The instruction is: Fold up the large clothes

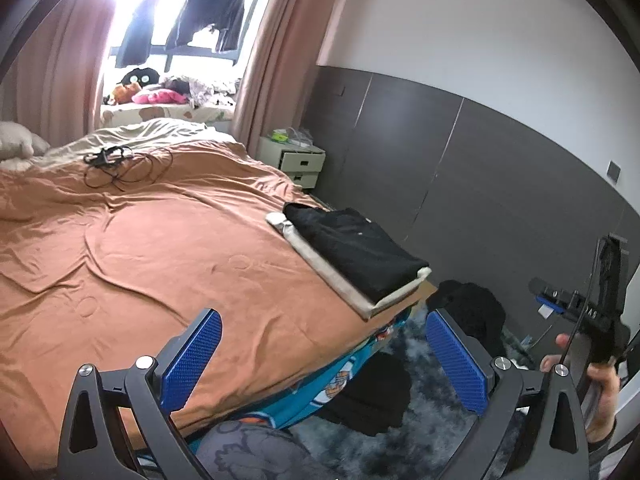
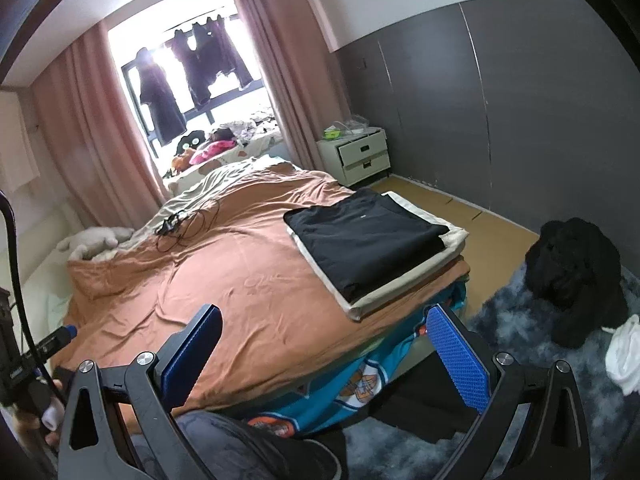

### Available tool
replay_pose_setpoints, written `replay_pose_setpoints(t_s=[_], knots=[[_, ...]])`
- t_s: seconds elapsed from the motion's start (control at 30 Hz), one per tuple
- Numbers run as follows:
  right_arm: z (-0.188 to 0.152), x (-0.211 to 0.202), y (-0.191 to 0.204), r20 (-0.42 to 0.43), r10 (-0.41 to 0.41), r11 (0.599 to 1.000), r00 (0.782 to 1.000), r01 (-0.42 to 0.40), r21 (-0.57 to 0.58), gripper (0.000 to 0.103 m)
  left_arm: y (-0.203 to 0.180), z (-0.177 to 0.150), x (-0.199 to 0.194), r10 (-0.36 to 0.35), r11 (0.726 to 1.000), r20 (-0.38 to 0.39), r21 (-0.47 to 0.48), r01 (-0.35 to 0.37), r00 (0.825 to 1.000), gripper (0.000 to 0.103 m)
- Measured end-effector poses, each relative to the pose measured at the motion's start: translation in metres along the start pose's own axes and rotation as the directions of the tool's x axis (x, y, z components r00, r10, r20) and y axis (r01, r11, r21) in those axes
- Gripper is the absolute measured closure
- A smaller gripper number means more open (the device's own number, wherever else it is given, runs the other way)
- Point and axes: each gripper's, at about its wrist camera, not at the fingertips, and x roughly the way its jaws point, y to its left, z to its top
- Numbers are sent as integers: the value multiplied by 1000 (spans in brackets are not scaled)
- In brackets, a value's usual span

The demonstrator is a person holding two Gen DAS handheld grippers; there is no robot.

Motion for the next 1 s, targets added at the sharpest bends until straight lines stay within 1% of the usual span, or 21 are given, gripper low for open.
replay_pose_setpoints(t_s=[0.07,0.17,0.27,0.4,0.5,0.57,0.67,0.77,0.87,1.0], knots=[[-6,-4,5,-1,6,1000,1000,-6,-11,0,-1,-7,-8,11,1000,8,8,-11,1000,1],[-13,-7,13,-9,21,1000,1000,-21,-18,0,-2,-20,-20,48,998,29,25,-49,998,1],[-21,-10,21,-28,63,998,998,-63,-14,0,0,-31,-31,79,997,46,3,-79,996,1],[-31,-15,36,-23,71,996,997,-72,-48,0,5,-41,-45,116,993,64,-5,-116,991,1],[-41,-17,47,-13,57,995,998,-58,-76,0,9,-50,-58,142,990,80,-19,-141,987,1],[-48,-18,53,-4,48,995,999,-48,-89,0,13,-56,-69,168,986,106,-32,-165,980,1],[-59,-16,60,-5,58,994,998,-59,-96,0,15,-63,-81,199,980,127,-38,-195,972,1],[-70,-11,68,-16,68,991,998,-69,-112,0,19,-70,-89,233,972,125,-43,-229,964,1],[-78,-5,73,-26,72,989,997,-74,-125,0,24,-77,-97,243,969,125,-71,-235,962,1],[-86,-1,81,-22,77,986,997,-79,-145,0,29,-85,-105,287,957,125,-81,-279,950,1]])
